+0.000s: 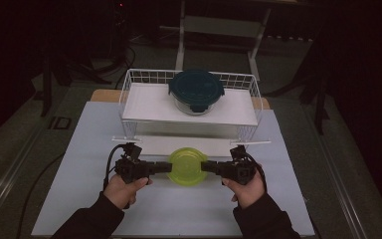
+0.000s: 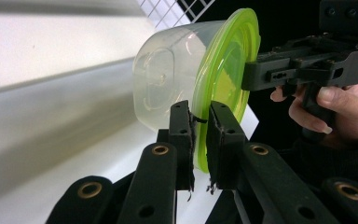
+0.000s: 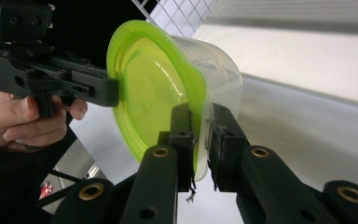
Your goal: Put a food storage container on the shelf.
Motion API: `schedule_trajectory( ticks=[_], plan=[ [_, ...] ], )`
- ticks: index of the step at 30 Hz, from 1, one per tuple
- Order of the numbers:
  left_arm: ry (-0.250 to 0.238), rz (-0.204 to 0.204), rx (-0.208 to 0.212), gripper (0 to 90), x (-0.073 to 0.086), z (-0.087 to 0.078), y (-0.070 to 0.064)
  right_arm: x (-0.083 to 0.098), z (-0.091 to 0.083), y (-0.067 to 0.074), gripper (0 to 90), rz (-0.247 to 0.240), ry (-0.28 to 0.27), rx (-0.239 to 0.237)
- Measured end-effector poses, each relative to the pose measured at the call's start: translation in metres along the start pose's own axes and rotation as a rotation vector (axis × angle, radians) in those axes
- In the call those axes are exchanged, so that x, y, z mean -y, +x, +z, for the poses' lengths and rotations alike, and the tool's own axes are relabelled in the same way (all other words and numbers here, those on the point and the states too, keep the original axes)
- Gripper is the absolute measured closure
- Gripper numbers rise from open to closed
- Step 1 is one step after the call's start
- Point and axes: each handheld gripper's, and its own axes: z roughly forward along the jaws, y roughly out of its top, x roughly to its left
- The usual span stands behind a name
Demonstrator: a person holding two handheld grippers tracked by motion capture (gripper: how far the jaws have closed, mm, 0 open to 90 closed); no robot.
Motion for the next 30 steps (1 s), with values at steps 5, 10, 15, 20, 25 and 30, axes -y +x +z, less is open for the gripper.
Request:
schedule_trajectory(
  ticks=[5,10,15,20,25,30],
  plan=[
    [-0.014,0.020,0.002,80.7,-0.013,-0.006,-0.007,-0.010,-0.007,0.006,80.9,-0.018,-0.021,0.008],
    [-0.035,0.034,0.012,80.7,-0.027,-0.011,-0.017,-0.023,-0.017,0.014,80.9,-0.038,-0.053,0.022],
    [-0.058,0.052,0.014,80.8,-0.042,-0.018,-0.027,-0.038,-0.029,0.023,80.9,-0.055,-0.082,0.025],
    [-0.081,0.074,0.013,80.9,-0.058,-0.026,-0.036,-0.054,-0.037,0.031,80.9,-0.074,-0.110,0.028],
    [-0.095,0.103,0.006,80.9,-0.072,-0.033,-0.046,-0.067,-0.045,0.038,80.9,-0.085,-0.132,0.030],
    [-0.103,0.136,0.002,81.0,-0.089,-0.039,-0.055,-0.080,-0.054,0.044,80.9,-0.096,-0.159,0.032]
  ],
)
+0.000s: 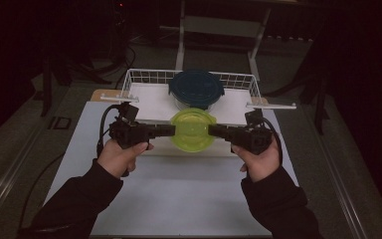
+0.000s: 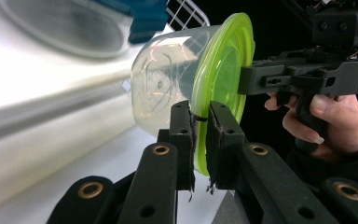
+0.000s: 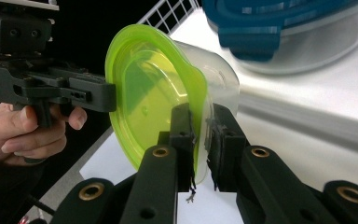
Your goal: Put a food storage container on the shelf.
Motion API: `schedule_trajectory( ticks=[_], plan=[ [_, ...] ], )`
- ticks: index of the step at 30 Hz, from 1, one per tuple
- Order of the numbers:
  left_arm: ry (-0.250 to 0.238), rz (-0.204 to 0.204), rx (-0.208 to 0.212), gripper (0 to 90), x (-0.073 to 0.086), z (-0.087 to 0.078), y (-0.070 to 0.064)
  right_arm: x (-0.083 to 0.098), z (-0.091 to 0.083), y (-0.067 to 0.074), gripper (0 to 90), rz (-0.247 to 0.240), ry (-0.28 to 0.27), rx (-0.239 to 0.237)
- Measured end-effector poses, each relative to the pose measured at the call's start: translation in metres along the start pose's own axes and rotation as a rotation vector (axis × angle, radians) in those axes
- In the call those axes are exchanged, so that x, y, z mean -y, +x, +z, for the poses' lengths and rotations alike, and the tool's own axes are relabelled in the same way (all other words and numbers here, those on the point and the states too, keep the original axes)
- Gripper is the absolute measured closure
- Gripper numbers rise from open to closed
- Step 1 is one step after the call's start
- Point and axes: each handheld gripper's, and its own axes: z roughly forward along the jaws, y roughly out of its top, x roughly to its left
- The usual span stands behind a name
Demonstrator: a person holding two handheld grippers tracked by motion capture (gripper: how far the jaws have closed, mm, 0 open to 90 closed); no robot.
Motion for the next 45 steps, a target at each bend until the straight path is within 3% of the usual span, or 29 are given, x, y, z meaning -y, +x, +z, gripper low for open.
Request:
schedule_trajectory(
  ticks=[11,20,23,33,45],
  plan=[
    [-0.023,0.021,-0.007,81.0,-0.042,-0.002,-0.005,-0.039,-0.009,0.005,80.9,-0.020,-0.052,0.026],
    [-0.023,0.022,-0.024,81.0,-0.067,0.007,0.002,-0.062,-0.006,-0.004,80.8,-0.006,-0.064,0.053],
    [-0.020,0.004,-0.025,81.0,-0.075,0.012,0.008,-0.068,-0.003,-0.008,80.7,0.000,-0.070,0.068],
    [-0.033,-0.030,-0.036,80.8,-0.096,0.022,0.023,-0.091,0.009,-0.025,80.5,0.022,-0.079,0.094],
    [-0.042,-0.068,-0.031,79.7,-0.101,0.026,0.035,-0.100,0.019,-0.033,79.2,0.055,-0.068,0.098]
  ],
)
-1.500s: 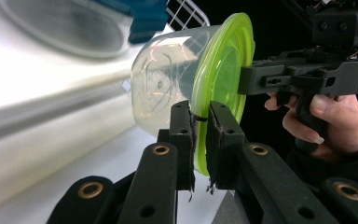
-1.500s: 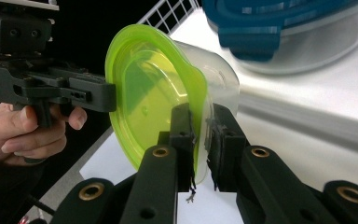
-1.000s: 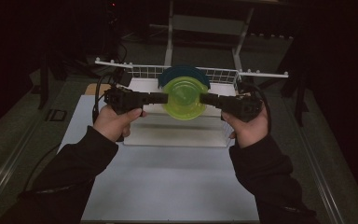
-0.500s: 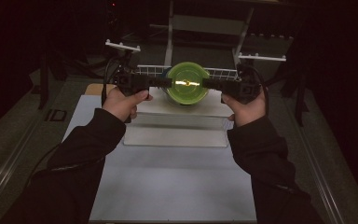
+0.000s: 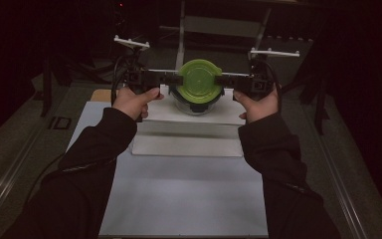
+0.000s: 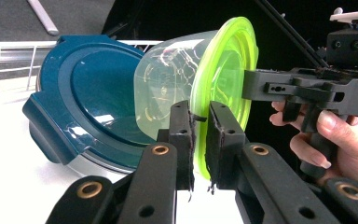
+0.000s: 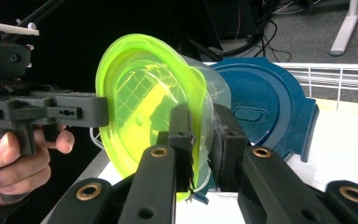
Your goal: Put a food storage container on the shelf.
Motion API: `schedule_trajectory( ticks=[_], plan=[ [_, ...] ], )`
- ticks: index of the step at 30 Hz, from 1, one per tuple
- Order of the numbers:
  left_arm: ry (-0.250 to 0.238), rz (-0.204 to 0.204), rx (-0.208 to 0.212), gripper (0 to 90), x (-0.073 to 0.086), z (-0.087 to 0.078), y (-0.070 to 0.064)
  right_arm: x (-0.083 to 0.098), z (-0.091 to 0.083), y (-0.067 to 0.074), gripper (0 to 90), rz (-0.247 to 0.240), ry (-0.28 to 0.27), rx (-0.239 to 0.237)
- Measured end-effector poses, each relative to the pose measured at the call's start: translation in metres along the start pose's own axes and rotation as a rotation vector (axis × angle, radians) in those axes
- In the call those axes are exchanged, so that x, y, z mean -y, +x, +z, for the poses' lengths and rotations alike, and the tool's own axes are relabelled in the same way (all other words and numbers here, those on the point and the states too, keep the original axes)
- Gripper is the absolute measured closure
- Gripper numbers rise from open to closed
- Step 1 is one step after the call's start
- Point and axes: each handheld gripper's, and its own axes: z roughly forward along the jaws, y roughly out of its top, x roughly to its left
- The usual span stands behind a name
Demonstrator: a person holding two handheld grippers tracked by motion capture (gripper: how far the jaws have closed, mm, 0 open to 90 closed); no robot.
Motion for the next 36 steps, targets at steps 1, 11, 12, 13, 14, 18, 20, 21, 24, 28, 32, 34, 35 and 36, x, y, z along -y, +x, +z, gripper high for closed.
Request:
schedule_trajectory(
  ticks=[1,11,12,13,14,18,20,21,24,28,32,34,35,36],
  plan=[
    [-0.004,-0.007,-0.002,79.3,0.000,0.000,0.001,0.000,0.000,0.000,78.0,0.005,0.004,-0.003],
    [-0.046,-0.076,0.016,76.2,-0.006,0.006,0.011,-0.005,0.009,-0.004,70.6,0.067,-0.008,0.012],
    [-0.048,-0.081,-0.003,76.2,-0.009,0.008,0.013,-0.005,0.009,-0.004,71.9,0.067,-0.008,0.012],
    [-0.050,-0.084,-0.005,73.6,-0.009,0.009,0.014,-0.008,0.013,-0.004,71.4,0.072,0.006,0.043],
    [-0.053,-0.094,-0.004,72.9,-0.010,0.009,0.015,-0.008,0.014,-0.005,71.2,0.076,0.003,0.045],
    [-0.055,-0.123,0.003,72.2,-0.012,0.012,0.019,-0.011,0.016,-0.005,72.4,0.103,-0.004,0.053],
    [-0.056,-0.116,-0.008,71.8,-0.014,0.015,0.020,-0.012,0.017,-0.006,72.0,0.113,-0.005,0.056],
    [-0.056,-0.117,-0.011,71.1,-0.015,0.015,0.020,-0.013,0.018,-0.006,71.3,0.116,-0.004,0.059],
    [-0.053,-0.116,-0.021,68.2,-0.016,0.018,0.021,-0.015,0.019,-0.007,68.2,0.120,0.008,0.060],
    [-0.060,-0.124,-0.023,63.1,-0.016,0.020,0.022,-0.017,0.021,-0.011,65.4,0.140,0.014,0.055],
    [-0.066,-0.144,-0.017,58.6,-0.016,0.020,0.025,-0.018,0.022,-0.015,58.4,0.155,0.014,0.043],
    [-0.066,-0.151,-0.015,56.5,-0.017,0.019,0.025,-0.019,0.021,-0.017,57.8,0.165,0.005,0.035],
    [-0.066,-0.149,-0.014,53.7,-0.017,0.019,0.024,-0.020,0.020,-0.017,57.3,0.153,0.001,0.039],
    [-0.066,-0.154,-0.007,53.2,-0.017,0.018,0.024,-0.020,0.019,-0.015,56.5,0.131,0.000,0.052]
  ],
)
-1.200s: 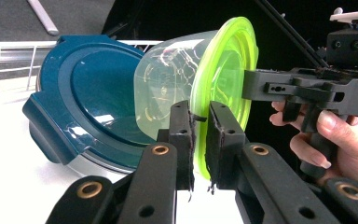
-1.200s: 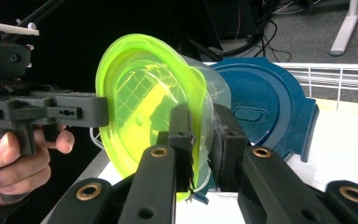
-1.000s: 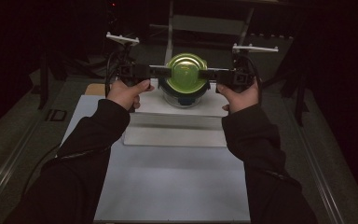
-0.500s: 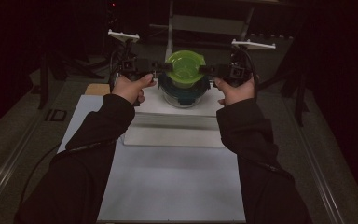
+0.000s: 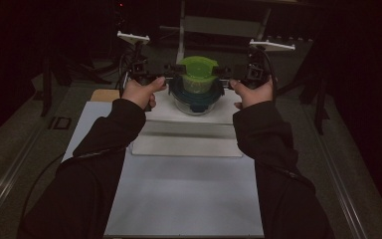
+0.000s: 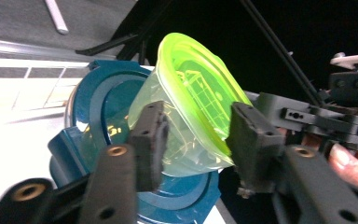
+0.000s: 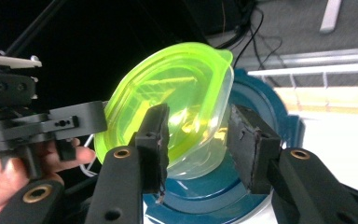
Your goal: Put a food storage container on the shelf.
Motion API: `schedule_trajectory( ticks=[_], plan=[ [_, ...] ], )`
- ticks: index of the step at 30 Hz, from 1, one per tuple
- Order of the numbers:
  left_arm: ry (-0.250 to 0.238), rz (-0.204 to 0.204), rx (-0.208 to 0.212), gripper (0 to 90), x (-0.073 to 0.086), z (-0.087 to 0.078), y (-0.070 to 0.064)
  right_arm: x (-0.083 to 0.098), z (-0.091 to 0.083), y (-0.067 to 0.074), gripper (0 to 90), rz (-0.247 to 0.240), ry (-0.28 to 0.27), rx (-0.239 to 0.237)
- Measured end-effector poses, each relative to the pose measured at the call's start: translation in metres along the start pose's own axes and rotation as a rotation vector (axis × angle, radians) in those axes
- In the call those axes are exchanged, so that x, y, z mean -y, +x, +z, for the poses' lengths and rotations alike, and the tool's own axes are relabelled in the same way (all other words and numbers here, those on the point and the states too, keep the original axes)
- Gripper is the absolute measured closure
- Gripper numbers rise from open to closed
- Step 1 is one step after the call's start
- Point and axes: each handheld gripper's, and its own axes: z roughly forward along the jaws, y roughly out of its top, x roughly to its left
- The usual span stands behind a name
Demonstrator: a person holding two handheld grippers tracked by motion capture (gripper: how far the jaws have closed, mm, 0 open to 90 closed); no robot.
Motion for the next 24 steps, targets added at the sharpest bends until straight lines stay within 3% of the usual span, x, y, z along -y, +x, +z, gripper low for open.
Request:
schedule_trajectory(
  ticks=[7,12,14,17,19,22,23,24],
  plan=[
    [-0.032,0.026,-0.012,39.0,0.001,-0.009,0.000,0.000,-0.004,0.003,45.2,-0.045,-0.021,0.013],
    [-0.029,0.112,0.016,27.5,0.008,-0.013,-0.004,0.003,-0.004,0.002,37.9,-0.059,-0.023,0.006],
    [-0.054,0.148,0.017,22.3,0.012,-0.015,-0.007,0.006,-0.004,0.003,34.4,-0.072,-0.026,-0.001],
    [-0.076,0.204,0.022,11.6,0.018,-0.018,-0.009,0.010,-0.004,0.006,26.6,-0.112,-0.017,-0.039],
    [-0.084,0.210,0.048,2.4,0.022,-0.019,-0.009,0.013,-0.005,0.008,23.7,-0.124,-0.020,-0.066],
    [-0.093,0.237,0.051,0.2,0.026,-0.020,-0.010,0.016,-0.007,0.010,21.7,-0.146,-0.016,-0.075],
    [-0.108,0.284,0.047,0.2,0.031,-0.021,-0.012,0.017,-0.007,0.011,21.0,-0.150,-0.018,-0.080],
    [-0.102,0.296,0.053,0.2,0.033,-0.021,-0.013,0.021,-0.009,0.014,20.9,-0.162,-0.014,-0.086]
  ],
)
